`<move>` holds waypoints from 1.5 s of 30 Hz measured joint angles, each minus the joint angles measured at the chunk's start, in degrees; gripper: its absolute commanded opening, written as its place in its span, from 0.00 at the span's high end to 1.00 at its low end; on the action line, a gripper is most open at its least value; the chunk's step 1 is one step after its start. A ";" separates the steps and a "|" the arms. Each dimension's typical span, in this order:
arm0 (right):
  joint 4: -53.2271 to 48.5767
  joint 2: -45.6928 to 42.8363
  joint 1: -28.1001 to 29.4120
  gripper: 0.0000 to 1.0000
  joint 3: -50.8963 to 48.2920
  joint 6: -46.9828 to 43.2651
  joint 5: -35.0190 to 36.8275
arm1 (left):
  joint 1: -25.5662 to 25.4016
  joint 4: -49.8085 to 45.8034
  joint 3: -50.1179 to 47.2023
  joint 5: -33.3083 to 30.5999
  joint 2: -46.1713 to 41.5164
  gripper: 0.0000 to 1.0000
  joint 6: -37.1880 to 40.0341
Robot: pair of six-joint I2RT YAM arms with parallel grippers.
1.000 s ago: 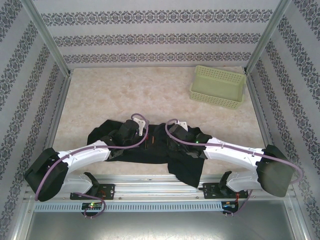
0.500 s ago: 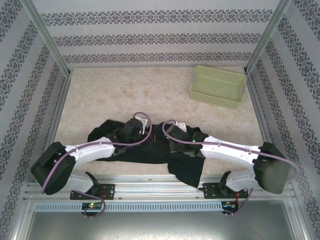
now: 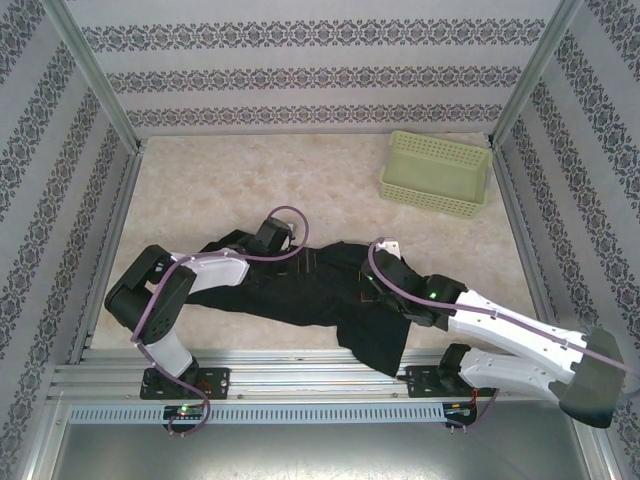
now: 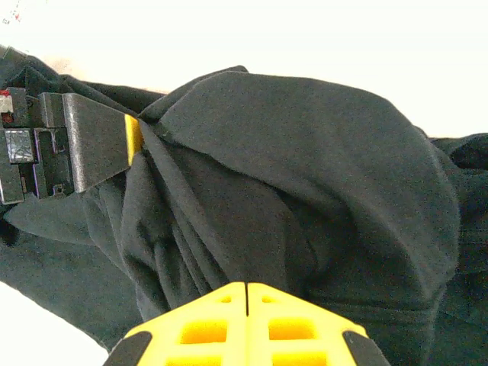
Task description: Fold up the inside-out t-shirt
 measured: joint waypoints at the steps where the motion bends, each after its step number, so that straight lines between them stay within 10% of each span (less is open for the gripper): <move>1: -0.90 -1.20 -0.31 1.00 -0.02 0.00 0.26 | 0.04 -0.50 0.00 -1.46 -0.02 0.41 -0.37; 13: -1.51 -3.72 -3.50 1.00 -1.53 -0.22 -1.11 | 9.70 -7.30 -5.66 -15.39 -7.58 0.46 -2.40; 20: 8.09 13.07 -3.48 0.67 0.76 -1.09 -8.15 | 8.41 -7.17 -7.30 -11.69 -9.70 0.44 -1.95; 29: 17.35 30.03 -3.08 0.52 8.83 -2.19 -15.43 | 6.58 -7.06 -8.13 -8.07 -10.93 0.42 -1.73; 36: 14.99 34.34 -1.79 1.00 12.83 -3.61 -14.27 | 6.58 -7.04 -8.15 -7.85 -10.93 0.38 -1.73; 45: 12.20 22.25 -1.60 1.00 10.75 -4.76 -10.88 | 6.05 -8.39 -7.76 -8.44 -11.26 0.37 -1.51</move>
